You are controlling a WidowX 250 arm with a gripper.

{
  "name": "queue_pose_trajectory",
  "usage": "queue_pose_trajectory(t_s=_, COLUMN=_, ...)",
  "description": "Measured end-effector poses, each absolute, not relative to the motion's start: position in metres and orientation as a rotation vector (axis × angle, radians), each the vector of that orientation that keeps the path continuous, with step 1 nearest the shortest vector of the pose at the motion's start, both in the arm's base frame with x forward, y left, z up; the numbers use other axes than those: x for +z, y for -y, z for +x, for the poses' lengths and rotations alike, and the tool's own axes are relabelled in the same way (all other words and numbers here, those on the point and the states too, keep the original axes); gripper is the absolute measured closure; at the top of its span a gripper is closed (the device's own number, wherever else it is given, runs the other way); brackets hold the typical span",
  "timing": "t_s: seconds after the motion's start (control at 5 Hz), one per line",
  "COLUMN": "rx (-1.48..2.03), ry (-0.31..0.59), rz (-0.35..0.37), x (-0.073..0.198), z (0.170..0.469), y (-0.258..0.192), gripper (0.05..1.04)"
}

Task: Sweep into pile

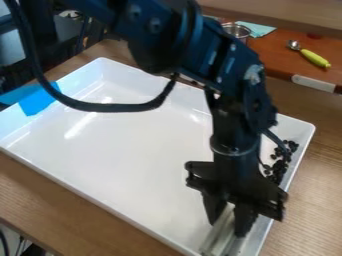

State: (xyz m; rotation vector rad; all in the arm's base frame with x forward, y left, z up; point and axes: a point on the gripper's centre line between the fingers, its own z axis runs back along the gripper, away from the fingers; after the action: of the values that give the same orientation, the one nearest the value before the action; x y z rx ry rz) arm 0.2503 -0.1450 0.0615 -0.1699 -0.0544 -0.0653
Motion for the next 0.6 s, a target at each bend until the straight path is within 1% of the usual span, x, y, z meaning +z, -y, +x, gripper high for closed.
queue_pose_trajectory(t_s=0.2, rx=-0.090, ry=0.086, rz=-0.194, x=0.075, z=0.250, y=0.147, gripper=0.711)
queue_pose_trajectory(t_s=0.4, rx=-0.082, ry=0.150, rz=-0.260, x=0.114, z=0.254, y=0.121, gripper=0.711)
queue_pose_trajectory(t_s=0.6, rx=-0.056, ry=0.147, rz=-0.294, x=0.140, z=0.249, y=0.070, gripper=0.711)
